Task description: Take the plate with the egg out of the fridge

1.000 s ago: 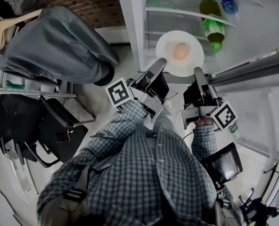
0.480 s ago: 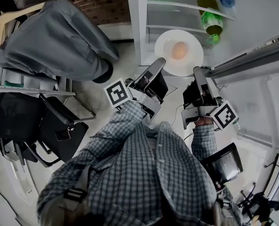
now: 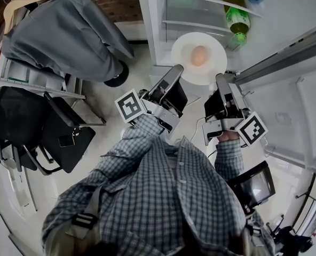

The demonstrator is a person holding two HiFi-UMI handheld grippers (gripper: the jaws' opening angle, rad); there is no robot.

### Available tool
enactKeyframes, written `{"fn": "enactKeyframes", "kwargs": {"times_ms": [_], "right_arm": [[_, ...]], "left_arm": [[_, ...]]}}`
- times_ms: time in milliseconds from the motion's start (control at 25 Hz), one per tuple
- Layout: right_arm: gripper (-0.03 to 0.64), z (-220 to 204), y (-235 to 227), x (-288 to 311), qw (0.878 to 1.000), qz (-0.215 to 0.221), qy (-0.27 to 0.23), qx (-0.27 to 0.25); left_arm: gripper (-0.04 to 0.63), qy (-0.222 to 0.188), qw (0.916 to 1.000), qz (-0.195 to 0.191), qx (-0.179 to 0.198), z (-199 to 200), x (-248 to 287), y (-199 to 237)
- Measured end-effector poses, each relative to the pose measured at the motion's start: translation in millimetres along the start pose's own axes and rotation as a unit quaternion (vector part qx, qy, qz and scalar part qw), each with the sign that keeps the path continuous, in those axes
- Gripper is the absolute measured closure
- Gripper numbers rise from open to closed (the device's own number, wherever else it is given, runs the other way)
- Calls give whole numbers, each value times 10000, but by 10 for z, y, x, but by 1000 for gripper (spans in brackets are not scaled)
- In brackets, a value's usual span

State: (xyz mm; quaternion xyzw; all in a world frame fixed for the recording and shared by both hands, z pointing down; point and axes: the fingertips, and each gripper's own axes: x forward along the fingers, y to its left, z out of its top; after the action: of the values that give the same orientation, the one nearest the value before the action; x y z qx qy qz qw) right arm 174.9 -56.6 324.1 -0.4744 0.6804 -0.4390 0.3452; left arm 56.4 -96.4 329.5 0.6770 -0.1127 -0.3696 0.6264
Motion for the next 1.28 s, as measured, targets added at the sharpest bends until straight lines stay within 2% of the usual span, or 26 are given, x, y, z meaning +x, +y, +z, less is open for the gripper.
{"fn": "enactKeyframes", "kwargs": {"times_ms": [680, 1280], "right_arm": [[569, -143, 212, -1016, 9977, 143, 657, 39], [569, -374, 271, -1088, 9945, 269, 971, 287]], "left_arm": [[532, -706, 9973, -10, 202, -977, -667, -274], [533, -1002, 9943, 157, 334, -998, -945, -400]]}}
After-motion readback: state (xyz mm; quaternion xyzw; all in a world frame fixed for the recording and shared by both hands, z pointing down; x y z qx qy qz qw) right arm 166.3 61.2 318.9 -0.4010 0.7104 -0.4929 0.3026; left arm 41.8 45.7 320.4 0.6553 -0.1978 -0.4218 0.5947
